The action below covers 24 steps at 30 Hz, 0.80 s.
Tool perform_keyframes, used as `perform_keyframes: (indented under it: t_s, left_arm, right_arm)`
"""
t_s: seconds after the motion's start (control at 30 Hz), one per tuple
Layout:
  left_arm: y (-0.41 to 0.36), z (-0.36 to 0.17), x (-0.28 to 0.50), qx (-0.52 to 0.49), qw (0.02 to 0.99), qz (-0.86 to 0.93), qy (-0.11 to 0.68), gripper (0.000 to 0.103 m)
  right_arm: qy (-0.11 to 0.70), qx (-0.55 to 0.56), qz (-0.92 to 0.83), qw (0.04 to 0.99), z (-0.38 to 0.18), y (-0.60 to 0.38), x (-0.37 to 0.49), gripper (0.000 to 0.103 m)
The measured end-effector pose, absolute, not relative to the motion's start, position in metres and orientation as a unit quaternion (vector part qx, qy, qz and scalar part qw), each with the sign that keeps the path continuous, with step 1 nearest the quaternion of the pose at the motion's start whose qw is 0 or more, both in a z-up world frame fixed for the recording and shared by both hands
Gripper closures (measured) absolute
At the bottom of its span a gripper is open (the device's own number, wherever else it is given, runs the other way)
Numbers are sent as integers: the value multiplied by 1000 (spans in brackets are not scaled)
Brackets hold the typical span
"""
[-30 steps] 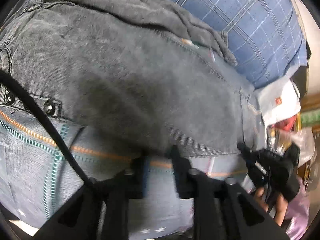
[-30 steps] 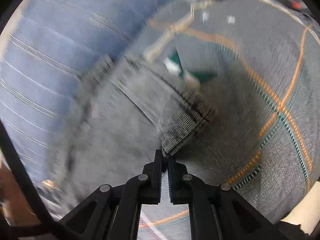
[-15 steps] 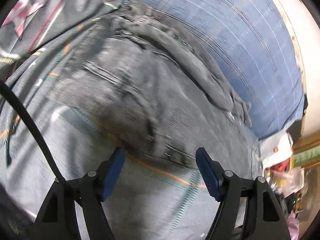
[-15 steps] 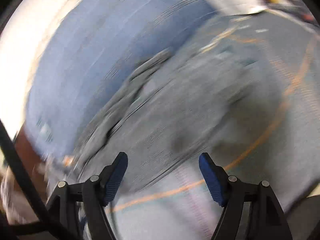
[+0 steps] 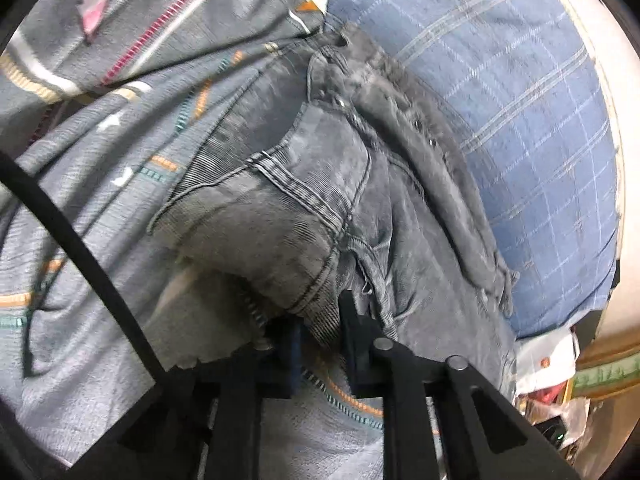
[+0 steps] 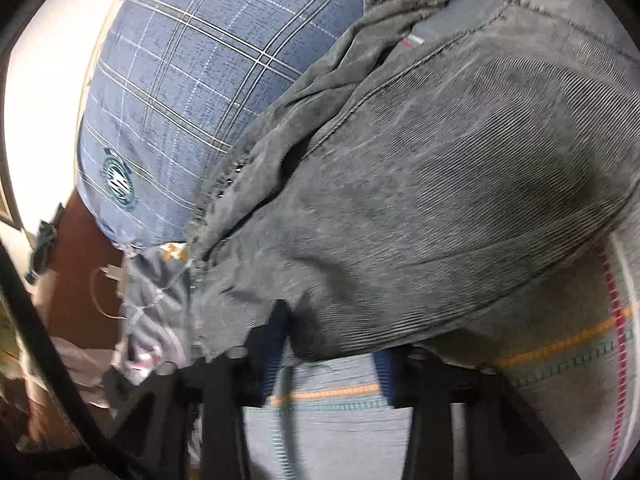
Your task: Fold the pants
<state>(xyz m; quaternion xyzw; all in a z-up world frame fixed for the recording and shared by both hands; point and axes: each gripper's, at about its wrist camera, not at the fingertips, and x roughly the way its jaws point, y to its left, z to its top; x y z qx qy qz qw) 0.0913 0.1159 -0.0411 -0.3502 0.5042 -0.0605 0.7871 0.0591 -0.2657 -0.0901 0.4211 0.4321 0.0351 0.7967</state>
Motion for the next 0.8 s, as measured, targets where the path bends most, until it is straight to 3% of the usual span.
perform_keyframes:
  t_s: [0.13, 0.43, 0.57, 0.63, 0.67, 0.7, 0.73, 0.8]
  left_arm:
    - [120, -15, 83, -318, 819, -55, 474, 96]
    - [153, 8, 66, -315, 818, -21, 481, 96]
    - [149, -28, 79, -283, 789, 17, 545, 94]
    - [147, -35, 81, -296, 780, 24, 550, 92]
    - [147, -31, 81, -297, 783, 25, 546, 88]
    - [146, -26, 80, -291, 790, 21, 540, 81]
    - [143, -20, 80, -280, 799, 15, 532, 75]
    - [138, -7, 75, -254, 816, 16, 519, 43]
  right_arm:
    - [437, 405, 37, 802, -88, -264, 53, 89]
    - [441, 350, 74, 823, -48, -235, 25, 91]
    - [495, 343, 60, 796, -89, -222, 25, 89]
    - [475, 372, 75, 794, -94, -231, 25, 90]
    - [484, 378, 79, 785, -92, -234, 28, 88]
    - [488, 386, 82, 779, -91, -238, 29, 78]
    - [488, 394, 81, 775, -88, -241, 27, 60]
    - [482, 402, 84, 774, -78, -247, 15, 37]
